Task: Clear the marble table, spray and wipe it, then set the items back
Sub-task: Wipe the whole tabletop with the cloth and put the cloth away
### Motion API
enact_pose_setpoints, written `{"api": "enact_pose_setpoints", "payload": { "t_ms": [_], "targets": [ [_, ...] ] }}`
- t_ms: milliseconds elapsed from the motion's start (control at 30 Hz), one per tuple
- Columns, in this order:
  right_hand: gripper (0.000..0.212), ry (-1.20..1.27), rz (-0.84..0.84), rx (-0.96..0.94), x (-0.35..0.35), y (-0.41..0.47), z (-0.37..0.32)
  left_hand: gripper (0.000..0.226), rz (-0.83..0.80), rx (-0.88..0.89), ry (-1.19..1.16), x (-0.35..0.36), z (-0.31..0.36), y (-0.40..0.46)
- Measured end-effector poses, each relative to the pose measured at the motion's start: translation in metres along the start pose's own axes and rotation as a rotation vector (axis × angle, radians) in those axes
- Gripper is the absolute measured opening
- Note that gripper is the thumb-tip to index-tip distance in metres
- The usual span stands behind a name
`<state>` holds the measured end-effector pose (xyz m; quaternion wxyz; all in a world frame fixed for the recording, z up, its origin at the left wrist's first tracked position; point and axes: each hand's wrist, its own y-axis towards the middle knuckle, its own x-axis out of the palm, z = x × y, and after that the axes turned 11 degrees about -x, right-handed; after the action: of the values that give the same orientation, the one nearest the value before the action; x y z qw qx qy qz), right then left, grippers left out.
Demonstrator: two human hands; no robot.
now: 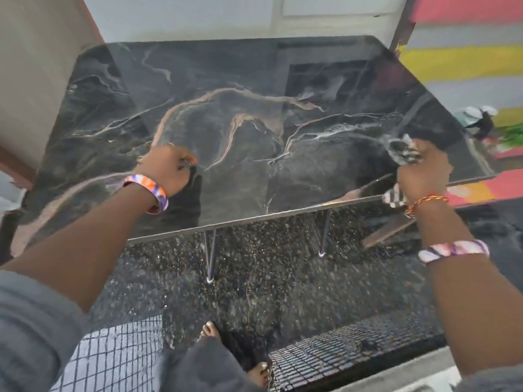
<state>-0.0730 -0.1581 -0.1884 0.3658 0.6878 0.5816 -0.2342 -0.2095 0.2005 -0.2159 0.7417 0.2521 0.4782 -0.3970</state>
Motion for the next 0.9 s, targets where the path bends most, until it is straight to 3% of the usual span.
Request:
{"api": "enact_pose_setpoints", "payload": {
  "t_ms": [67,200,267,333,433,500,633,900],
  "targets": [
    [0.061,0.116,0.034,-0.164,0.025,-0.001,-0.031,0.031,0.010,-0.036,-0.005,0.000,-0.003,0.010],
    [0.056,0.244,-0.126,-0.647,0.109,-0.020,-0.103,0.031,0.053,-0.093,-0.001,-0.006,-0.013,0.035],
    [0.052,0.084,-0.379,-0.901,0.154,-0.036,-0.135,0.030,0.068,-0.120,0.030,-0.007,-0.018,0.052],
    [0.054,-0.178,-0.678,-1.034,0.190,-0.041,-0.156,0.028,0.085,-0.157,0.054,-0.007,-0.020,0.074],
    [0.049,-0.253,-0.709,-1.155,0.224,-0.007,-0.181,0.034,0.079,-0.188,0.071,-0.005,-0.014,0.110],
    [0.048,-0.280,-0.715,-1.144,0.245,0.033,-0.195,0.045,0.075,-0.173,0.074,-0.003,-0.006,0.138],
    [0.049,-0.323,-0.703,-1.002,0.270,0.106,-0.202,0.030,0.090,-0.146,0.032,0.008,0.022,0.190],
    [0.052,-0.358,-0.568,-0.524,0.268,0.272,-0.143,0.027,-0.031,0.081,-0.015,0.063,0.128,0.263]
  ]
}}
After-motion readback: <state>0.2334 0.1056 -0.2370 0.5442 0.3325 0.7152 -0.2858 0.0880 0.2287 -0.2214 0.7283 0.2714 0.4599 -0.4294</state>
